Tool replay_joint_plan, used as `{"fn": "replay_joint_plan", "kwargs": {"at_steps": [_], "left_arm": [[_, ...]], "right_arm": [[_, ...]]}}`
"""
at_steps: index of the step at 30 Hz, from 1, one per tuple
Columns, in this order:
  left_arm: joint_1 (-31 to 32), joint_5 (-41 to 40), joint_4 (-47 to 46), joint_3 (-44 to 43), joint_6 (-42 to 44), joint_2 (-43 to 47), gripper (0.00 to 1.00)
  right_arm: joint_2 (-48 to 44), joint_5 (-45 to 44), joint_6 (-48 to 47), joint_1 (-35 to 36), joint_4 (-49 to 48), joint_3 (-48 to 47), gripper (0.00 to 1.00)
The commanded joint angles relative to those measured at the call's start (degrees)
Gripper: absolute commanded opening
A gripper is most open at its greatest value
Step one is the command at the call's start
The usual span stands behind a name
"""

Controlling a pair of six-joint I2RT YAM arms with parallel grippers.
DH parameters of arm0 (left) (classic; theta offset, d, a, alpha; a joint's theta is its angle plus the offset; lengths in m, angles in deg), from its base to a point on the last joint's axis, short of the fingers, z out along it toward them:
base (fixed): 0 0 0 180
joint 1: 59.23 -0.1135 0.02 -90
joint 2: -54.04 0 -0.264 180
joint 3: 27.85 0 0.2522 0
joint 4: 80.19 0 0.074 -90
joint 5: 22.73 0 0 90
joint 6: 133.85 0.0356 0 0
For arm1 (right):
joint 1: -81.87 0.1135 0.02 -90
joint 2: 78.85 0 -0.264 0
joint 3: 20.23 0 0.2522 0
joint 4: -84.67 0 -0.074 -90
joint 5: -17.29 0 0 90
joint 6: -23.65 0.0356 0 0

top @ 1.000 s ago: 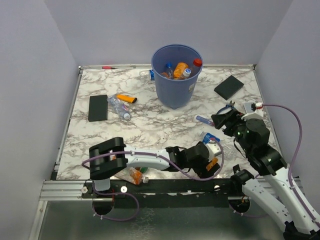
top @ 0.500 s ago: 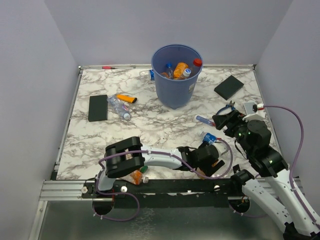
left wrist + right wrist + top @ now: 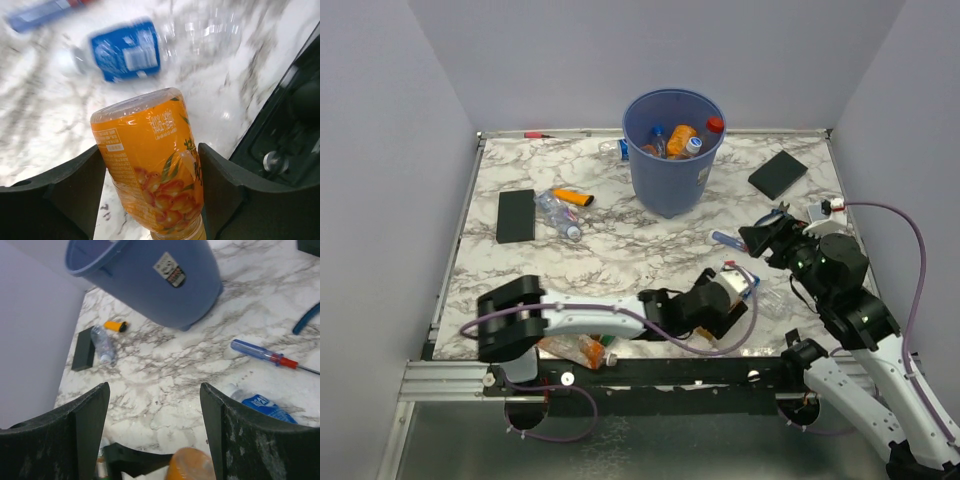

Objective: Put the plastic bottles in the bin
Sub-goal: Pick up the plastic bottle from the corner of the board.

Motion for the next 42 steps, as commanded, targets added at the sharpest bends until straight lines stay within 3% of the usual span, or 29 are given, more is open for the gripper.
{"fn": "replay_joint_plan", "kwargs": {"at_steps": [1,7,14,18,25,42], "left_arm": [[-2.03,-10.48,-8.42,9.28,-3.12,19.26,0.37],[-11.39,-13.26,-19.65,22.49,-20.33,42.73,0.32],[-13.15,-26.68,-32.02,30.84,-31.07,54.25,0.29],[-13.19,-31.10,-39.97,33.45,-33.21,54.13,0.28],[-13.32,-34.08,-47.08,33.66,-31.96,51.06,0.28],[-13.37,-35.55,-47.84,32.98,-28.26,51.29,0.27]], "right_arm": [[2.24,13.14,-5.12,0.00,-5.92,-4.53,0.76],[6.15,25.47,-5.59,0.04,-15.03,-6.00,0.76],[9.32,34.69,2.07,0.04,-30.92,-0.51,0.71],[13.85,36.59,7.05,2.61,-38.81,0.21,0.70],[22.22,27.01,0.39,17.17,-33.51,-9.62,0.77],[33.67,28.50,1.07,22.15,-30.03,-16.76,0.74]]}}
